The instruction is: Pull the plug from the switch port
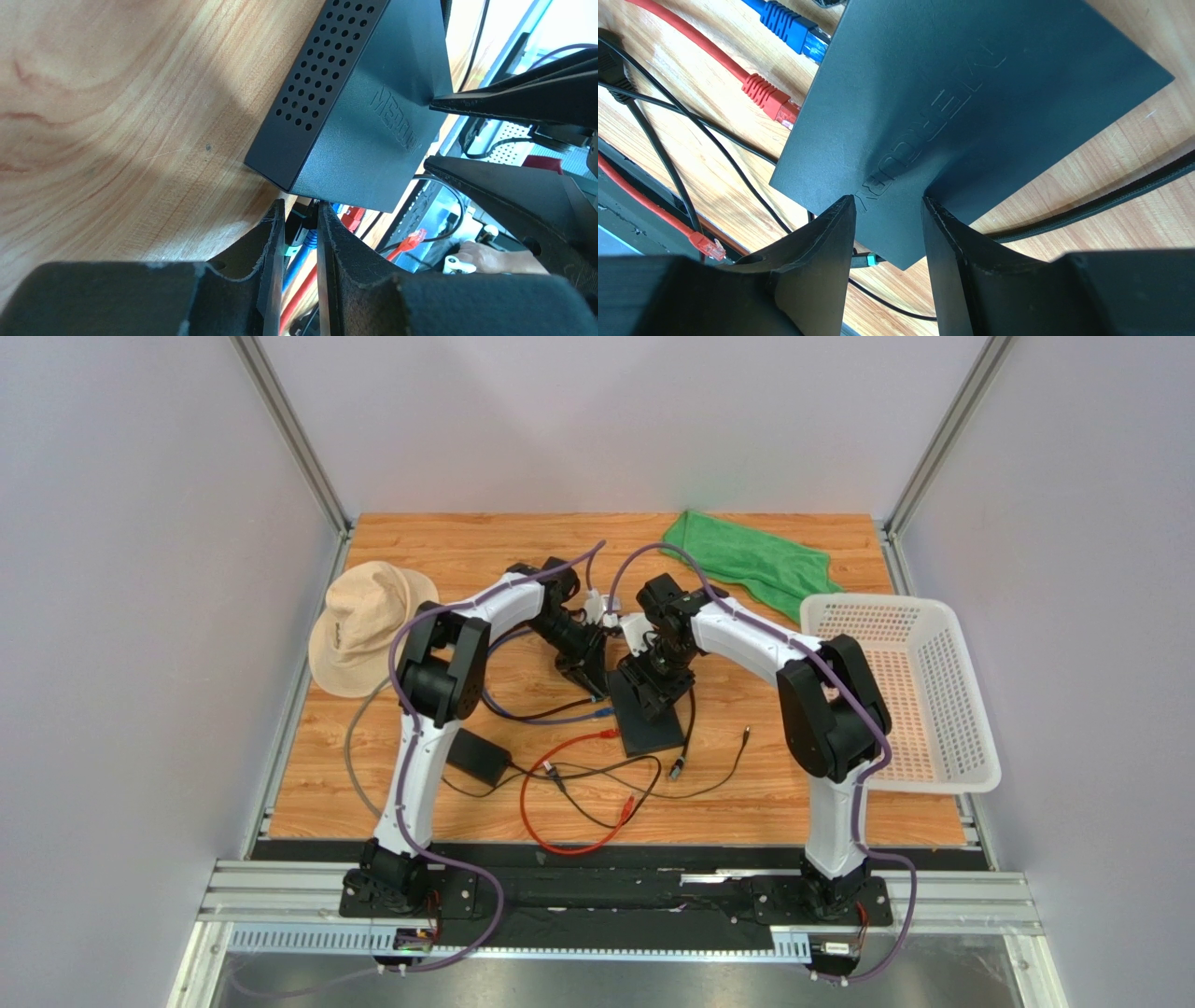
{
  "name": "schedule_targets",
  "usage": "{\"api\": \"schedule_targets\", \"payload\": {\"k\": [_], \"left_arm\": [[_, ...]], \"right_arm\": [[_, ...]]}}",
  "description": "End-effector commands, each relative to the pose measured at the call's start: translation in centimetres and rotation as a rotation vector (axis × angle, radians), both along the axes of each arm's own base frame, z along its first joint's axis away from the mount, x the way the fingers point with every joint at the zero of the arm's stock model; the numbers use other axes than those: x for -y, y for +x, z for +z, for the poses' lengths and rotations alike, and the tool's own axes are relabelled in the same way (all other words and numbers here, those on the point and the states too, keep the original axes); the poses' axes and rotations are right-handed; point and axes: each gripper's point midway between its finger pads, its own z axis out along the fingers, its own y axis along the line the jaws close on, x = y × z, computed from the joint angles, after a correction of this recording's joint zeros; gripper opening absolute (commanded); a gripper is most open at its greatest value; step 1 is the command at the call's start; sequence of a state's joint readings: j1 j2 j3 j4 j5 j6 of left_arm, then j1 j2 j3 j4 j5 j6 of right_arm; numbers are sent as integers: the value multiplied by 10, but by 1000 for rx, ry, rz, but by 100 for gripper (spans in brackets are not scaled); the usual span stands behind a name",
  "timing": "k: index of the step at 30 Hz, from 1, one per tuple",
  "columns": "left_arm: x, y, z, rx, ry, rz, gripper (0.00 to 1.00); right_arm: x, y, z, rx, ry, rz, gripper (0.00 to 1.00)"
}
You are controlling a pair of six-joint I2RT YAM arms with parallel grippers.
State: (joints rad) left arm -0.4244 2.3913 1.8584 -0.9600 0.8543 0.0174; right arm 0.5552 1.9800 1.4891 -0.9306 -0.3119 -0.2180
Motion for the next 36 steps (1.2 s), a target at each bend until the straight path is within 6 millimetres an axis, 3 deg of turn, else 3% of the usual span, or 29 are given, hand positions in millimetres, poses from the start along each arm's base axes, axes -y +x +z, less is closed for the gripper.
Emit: {"api": "schedule_targets", "payload": {"k": [1, 5, 7, 8, 12, 14, 20, 26, 30, 35, 36], "left_arm": [[-7, -6, -14, 38, 128, -22, 0], [-12, -3, -14, 21, 137, -3, 0], [-12, 2, -8, 6, 100, 6, 16], [-13, 4, -4, -27, 58, 20, 29], [-21, 11, 12, -76, -31, 54, 41], [-27, 8, 15, -76, -38, 41, 42], [-31, -7, 13, -128, -30, 33, 43], [-18, -6, 17, -178, -90, 58, 43], [-8, -2, 18, -191, -118, 85, 44], [1, 5, 13, -187, -122, 88, 44], [3, 5, 13, -183, -123, 84, 43]], "right_arm": [[2, 4, -24, 10, -61, 36, 47], [-2, 12, -24, 22, -57, 34, 47], [-6, 17, -19, 36, -50, 36, 46], [-7, 18, -18, 35, -46, 37, 45], [-13, 18, -6, 31, -15, 12, 47], [-17, 19, -1, 29, 7, 12, 47], [-21, -1, -19, -122, 11, 12, 48], [-16, 0, -14, -82, 0, 43, 45], [-18, -1, 6, -66, 72, 47, 43], [-22, 36, 21, 82, 148, -13, 41], [-22, 39, 11, 58, 127, -32, 40]]}}
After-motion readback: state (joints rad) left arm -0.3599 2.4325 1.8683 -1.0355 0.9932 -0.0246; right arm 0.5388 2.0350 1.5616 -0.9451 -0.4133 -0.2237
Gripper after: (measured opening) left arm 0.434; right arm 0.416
